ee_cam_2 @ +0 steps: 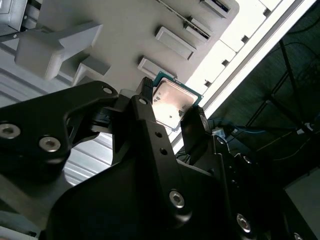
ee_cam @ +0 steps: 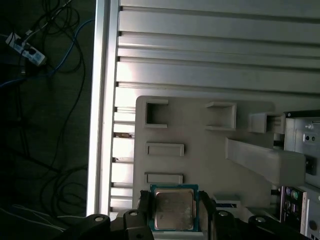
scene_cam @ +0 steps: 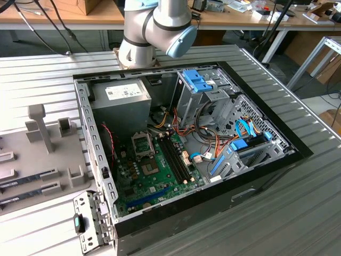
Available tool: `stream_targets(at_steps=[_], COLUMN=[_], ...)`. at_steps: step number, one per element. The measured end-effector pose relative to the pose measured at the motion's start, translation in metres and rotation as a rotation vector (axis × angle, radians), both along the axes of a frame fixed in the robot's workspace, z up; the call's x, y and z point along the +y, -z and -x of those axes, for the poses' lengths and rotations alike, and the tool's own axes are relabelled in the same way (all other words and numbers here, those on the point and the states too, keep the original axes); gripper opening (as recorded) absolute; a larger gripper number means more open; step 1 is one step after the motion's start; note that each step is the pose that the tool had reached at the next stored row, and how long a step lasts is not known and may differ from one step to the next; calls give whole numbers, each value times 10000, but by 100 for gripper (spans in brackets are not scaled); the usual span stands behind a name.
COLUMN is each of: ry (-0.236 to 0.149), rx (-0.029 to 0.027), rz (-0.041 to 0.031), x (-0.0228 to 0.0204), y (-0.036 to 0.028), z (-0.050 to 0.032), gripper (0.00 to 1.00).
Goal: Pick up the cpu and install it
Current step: 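Pick up the cpu and move it towards the insertion slot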
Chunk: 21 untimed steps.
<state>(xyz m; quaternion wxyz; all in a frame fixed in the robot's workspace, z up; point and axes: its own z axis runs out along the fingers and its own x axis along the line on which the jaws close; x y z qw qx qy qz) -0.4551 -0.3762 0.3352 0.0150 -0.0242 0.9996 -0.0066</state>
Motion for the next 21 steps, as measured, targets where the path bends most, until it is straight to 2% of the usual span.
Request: stream_targets(at_steps=[7,21], ry=[1,0], rx=[0,0], rz=[-10,-24], x=[0,0], y=[-69,-254], z=[0,0], gripper=[47,47])
